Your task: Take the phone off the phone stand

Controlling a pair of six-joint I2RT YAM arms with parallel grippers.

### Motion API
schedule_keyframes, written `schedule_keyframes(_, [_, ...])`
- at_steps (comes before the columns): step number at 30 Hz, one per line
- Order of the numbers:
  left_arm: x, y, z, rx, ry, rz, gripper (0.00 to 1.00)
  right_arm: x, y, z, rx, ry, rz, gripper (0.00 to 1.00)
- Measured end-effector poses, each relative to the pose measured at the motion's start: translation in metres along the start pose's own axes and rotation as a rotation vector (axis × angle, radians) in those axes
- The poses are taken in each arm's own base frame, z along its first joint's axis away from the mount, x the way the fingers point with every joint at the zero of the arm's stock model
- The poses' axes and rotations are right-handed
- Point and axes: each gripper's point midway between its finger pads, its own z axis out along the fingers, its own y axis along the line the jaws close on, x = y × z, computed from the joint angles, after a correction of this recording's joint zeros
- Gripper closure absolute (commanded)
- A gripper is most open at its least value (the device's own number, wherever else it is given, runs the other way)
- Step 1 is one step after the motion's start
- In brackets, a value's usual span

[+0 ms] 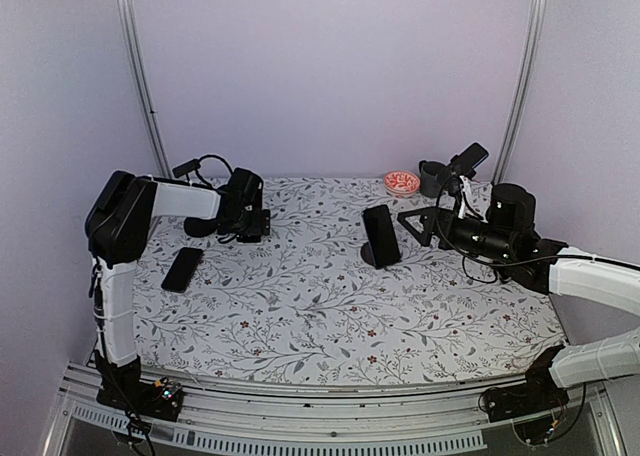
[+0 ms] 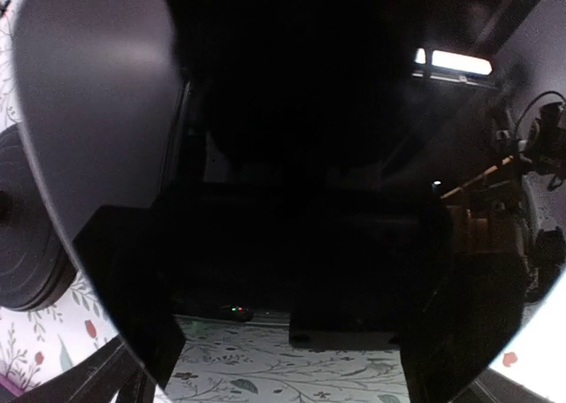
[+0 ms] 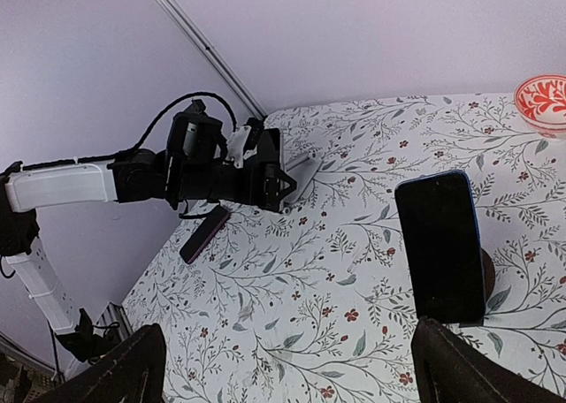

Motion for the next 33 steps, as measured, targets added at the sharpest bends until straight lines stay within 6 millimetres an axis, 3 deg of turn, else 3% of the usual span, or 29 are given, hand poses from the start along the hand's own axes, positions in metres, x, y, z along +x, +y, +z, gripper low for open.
schedule_keyframes(6, [-0.011,-0.002,-0.006,0.007,-0.017,0.001,0.09,0.001,0.000,0.000,0.001,0.002,0.003,0.01])
schedule_keyframes(15, [-0.022,-0.006,-0.009,0.022,-0.037,-0.001,0.26,0.001,-0.001,0.001,0.001,0.002,0.004,0.01])
schedule_keyframes(25, [-0.025,-0.005,-0.014,0.022,-0.041,0.008,0.30,0.001,0.001,0.001,-0.006,0.006,0.004,0.01])
schedule_keyframes(33, [-0.044,-0.004,-0.033,0.031,-0.089,0.011,0.33,0.002,0.002,0.001,-0.014,0.007,0.003,0.01])
